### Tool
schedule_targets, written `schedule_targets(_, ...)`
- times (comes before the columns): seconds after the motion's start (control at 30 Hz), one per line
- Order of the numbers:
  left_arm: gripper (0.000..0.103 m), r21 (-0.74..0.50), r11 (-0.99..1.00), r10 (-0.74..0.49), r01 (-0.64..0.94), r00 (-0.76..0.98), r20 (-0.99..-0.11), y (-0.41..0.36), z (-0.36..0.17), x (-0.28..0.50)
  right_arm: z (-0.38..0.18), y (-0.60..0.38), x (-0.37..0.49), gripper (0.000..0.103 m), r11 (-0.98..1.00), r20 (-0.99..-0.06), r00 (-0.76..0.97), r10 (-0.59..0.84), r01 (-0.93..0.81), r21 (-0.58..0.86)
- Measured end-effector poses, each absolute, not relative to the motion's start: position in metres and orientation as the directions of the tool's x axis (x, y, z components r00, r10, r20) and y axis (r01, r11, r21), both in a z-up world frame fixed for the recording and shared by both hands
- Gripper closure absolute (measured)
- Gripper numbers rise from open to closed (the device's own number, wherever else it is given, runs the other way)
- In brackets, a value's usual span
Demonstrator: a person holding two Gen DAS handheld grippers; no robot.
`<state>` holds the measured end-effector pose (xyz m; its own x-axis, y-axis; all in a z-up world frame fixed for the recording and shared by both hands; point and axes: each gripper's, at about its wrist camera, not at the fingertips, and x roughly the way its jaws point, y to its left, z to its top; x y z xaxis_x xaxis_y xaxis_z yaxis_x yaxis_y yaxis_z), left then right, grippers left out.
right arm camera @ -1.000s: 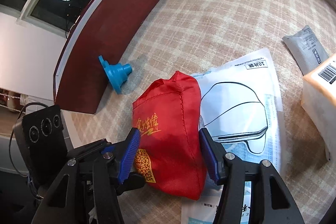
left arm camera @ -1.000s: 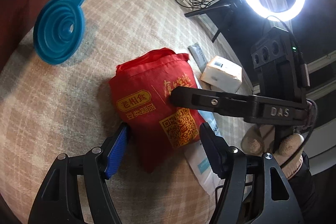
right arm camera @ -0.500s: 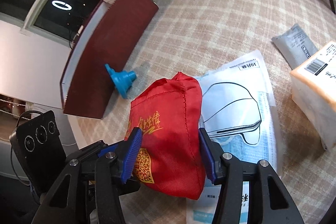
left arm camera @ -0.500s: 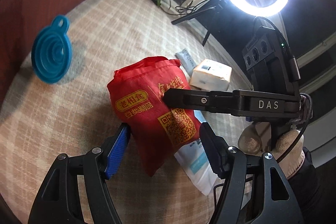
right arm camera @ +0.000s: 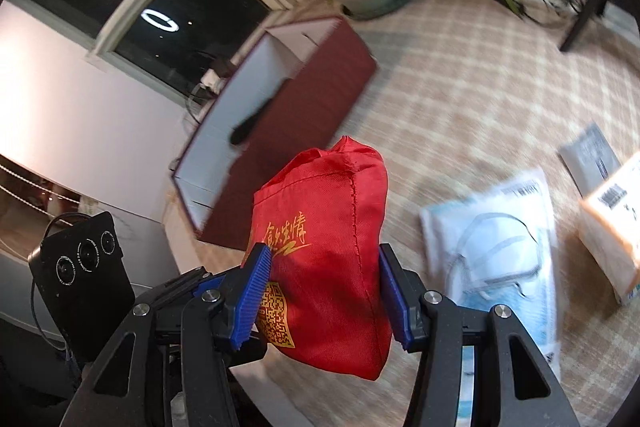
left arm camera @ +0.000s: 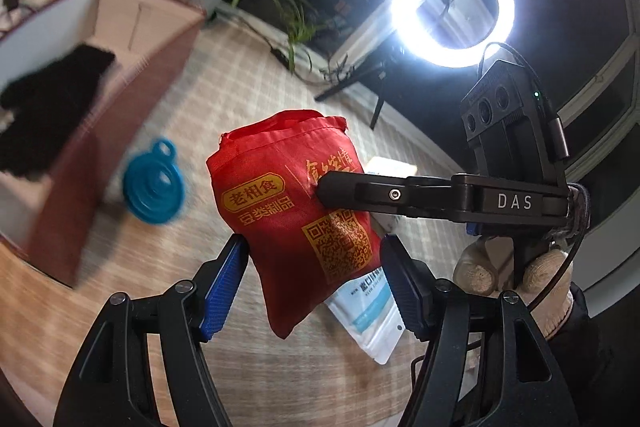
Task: Organize soft objects
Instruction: 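Carry the red bag with the right gripper and drop it into the box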
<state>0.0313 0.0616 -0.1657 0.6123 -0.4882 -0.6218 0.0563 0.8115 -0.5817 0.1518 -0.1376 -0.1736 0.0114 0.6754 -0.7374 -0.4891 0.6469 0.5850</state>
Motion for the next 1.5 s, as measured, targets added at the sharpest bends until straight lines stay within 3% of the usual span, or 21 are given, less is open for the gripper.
schedule_targets(0.33,0.036,-0.508,0.860,-0.398,0.042,0.679,-0.617,0.129,-0.132,0.024,-0.141,-0.059,0.150,0.053,0.584,-0.690,0.018,0.724,-0.549,0.598)
schedule_targets(0.8,0.036,-0.473,0.880,-0.324,-0.040,0.678,-0.660,0.219,-0.148,0.038,-0.151,0.050,0.152,0.053,0.560,-0.693,-0.023,0.720,-0.571,0.600)
schedule_targets(1.5,0.036,-0.465,0.884,-0.327,-0.047,0.650,-0.686,0.248,-0.159,0.048,-0.173,0.081,0.165,0.051,0.606,-0.736,-0.016,0.677,-0.555,0.570)
